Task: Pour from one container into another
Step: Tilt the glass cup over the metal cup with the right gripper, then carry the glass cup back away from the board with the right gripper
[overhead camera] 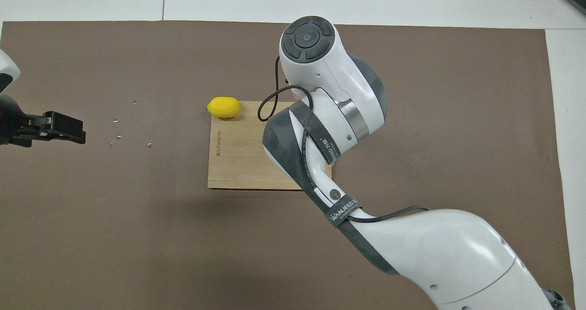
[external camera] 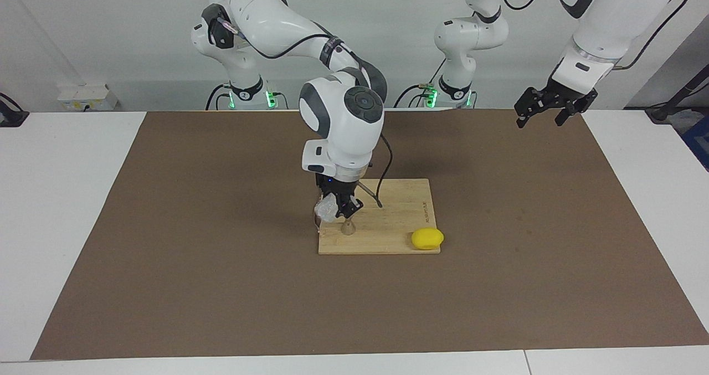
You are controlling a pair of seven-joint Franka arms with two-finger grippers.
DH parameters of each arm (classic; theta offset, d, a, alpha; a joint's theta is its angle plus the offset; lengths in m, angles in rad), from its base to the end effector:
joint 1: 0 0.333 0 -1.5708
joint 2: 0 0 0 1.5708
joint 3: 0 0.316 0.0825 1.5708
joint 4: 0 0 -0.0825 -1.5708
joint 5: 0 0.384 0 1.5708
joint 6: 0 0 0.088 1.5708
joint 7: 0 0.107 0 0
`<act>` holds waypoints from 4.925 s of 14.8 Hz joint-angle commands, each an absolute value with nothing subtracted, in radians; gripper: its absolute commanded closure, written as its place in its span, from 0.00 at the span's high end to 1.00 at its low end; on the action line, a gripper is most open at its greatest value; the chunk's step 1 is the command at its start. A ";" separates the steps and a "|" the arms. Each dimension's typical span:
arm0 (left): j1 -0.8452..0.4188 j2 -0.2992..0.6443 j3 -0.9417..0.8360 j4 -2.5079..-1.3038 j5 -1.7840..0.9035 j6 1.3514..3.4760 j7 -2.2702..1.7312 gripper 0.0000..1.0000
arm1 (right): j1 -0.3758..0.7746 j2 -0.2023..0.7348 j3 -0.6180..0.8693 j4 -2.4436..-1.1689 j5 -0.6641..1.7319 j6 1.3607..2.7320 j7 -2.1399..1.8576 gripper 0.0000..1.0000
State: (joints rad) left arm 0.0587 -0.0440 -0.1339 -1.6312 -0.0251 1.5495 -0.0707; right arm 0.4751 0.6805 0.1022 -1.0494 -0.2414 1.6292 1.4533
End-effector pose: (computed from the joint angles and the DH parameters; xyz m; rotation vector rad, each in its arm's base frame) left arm 0.5360 -0.0447 0.6181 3.1246 -0.0067 -0.0615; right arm 0.6387 0.3593 0.4350 2.6866 -1.2477 0.1434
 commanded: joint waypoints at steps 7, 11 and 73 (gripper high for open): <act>0.074 -0.060 -0.141 -1.646 -0.029 1.542 -0.058 1.00 | 0.494 0.690 0.112 -1.019 -0.337 1.601 1.390 0.00; 0.074 -0.060 -0.141 -1.646 -0.029 1.542 -0.058 1.00 | 0.502 0.689 0.112 -1.019 -0.341 1.601 1.388 0.00; 0.074 -0.060 -0.141 -1.646 -0.029 1.542 -0.058 1.00 | -0.159 0.539 0.133 -1.423 0.437 1.569 0.809 0.00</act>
